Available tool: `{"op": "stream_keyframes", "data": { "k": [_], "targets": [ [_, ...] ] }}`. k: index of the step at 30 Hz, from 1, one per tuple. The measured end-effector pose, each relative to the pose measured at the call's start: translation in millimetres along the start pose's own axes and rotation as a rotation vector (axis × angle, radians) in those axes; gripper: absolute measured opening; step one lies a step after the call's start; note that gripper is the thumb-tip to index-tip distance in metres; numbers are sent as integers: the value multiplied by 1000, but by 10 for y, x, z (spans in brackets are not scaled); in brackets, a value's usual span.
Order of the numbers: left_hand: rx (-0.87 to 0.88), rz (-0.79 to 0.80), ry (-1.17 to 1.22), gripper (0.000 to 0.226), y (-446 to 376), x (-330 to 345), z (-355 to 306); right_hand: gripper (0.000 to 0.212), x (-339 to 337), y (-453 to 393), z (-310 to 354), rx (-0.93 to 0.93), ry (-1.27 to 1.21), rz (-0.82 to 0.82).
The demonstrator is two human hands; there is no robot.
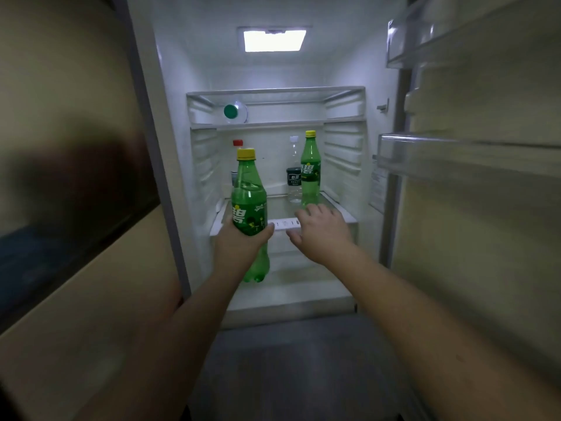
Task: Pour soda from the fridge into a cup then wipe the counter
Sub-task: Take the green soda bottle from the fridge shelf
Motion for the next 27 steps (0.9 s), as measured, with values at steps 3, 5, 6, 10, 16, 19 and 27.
{"op": "stream_keyframes", "data": {
  "k": [3,5,6,10,16,19,27],
  "targets": [
    [-3,47,50,47,494,-97,-91,53,-195,367,34,24,30,21],
    [-20,81,57,45,826,-189,-153,54,-336,682,78,34,42,20],
    [-20,93,56,44,990,-245,-186,54,-407,857,106,34,47,19],
    [-23,138,61,46,1580,-407,-340,52,-676,1589,177,64,39,39],
    [-41,283,81,45,2291,-395,-732,48,-1096,2498,23,141,83,33],
    [-37,348,125,47,2593,-411,-871,49,-1318,2867,-94,191,104,7],
    [-1,499,178,44,3326,-422,-1288,50,-1846,3676,-329,216,244,-31]
  ]
}}
Point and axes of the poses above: each hand's wrist, its own y-axis away from the middle knuckle, its own x-axis out of the palm, z = x × y, the point moved 5 cm from there along -y, towards the middle knuckle, and after that the axes turned 6 degrees about y, right-handed, at the moved point
